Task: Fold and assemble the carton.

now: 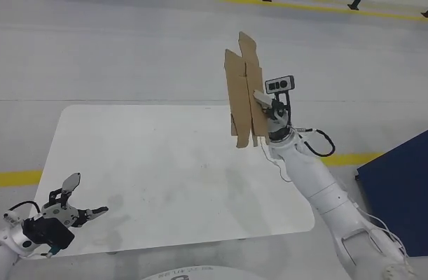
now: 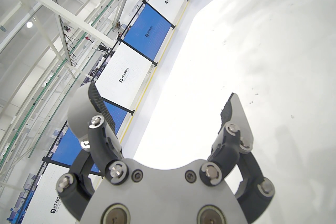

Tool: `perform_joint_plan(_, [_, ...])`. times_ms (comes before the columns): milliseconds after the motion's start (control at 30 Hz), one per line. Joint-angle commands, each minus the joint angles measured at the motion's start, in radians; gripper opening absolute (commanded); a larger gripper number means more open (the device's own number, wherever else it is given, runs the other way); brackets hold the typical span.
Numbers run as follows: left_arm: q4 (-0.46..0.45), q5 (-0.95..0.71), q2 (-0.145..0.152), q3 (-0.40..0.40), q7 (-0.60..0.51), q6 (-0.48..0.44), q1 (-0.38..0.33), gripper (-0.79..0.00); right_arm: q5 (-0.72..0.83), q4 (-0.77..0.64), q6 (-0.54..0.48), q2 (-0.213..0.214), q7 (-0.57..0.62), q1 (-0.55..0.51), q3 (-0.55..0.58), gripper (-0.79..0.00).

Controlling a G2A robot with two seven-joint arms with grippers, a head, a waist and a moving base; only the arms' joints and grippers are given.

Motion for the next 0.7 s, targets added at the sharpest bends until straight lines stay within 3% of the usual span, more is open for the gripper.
perform_joint_plan(0, [0.0, 0.0, 0.0, 0.0, 0.0, 0.0, 0.0, 0.0, 0.089, 0.038, 0.375, -0.003, 0.036, 0.025, -0.01, -0.785])
perform_joint_plan(100, [0.0, 0.0, 0.0, 0.0, 0.0, 0.0, 0.0, 0.0, 0.151, 0.101, 0.582, -0.013, 0.064, 0.071, -0.027, -0.785])
perform_joint_plan(300, [0.0, 0.0, 0.0, 0.0, 0.0, 0.0, 0.0, 0.0, 0.216, 0.201, 0.88, -0.038, 0.022, 0.159, -0.068, -0.785])
perform_joint_plan(433, [0.0, 0.0, 0.0, 0.0, 0.0, 0.0, 0.0, 0.0, 0.267, 0.235, 0.952, -0.054, 0.078, 0.182, -0.079, -0.785])
perform_joint_plan(667, [0.0, 0.0, 0.0, 0.0, 0.0, 0.0, 0.0, 0.0, 0.267, 0.235, 0.952, -0.054, 0.078, 0.182, -0.079, -0.785])
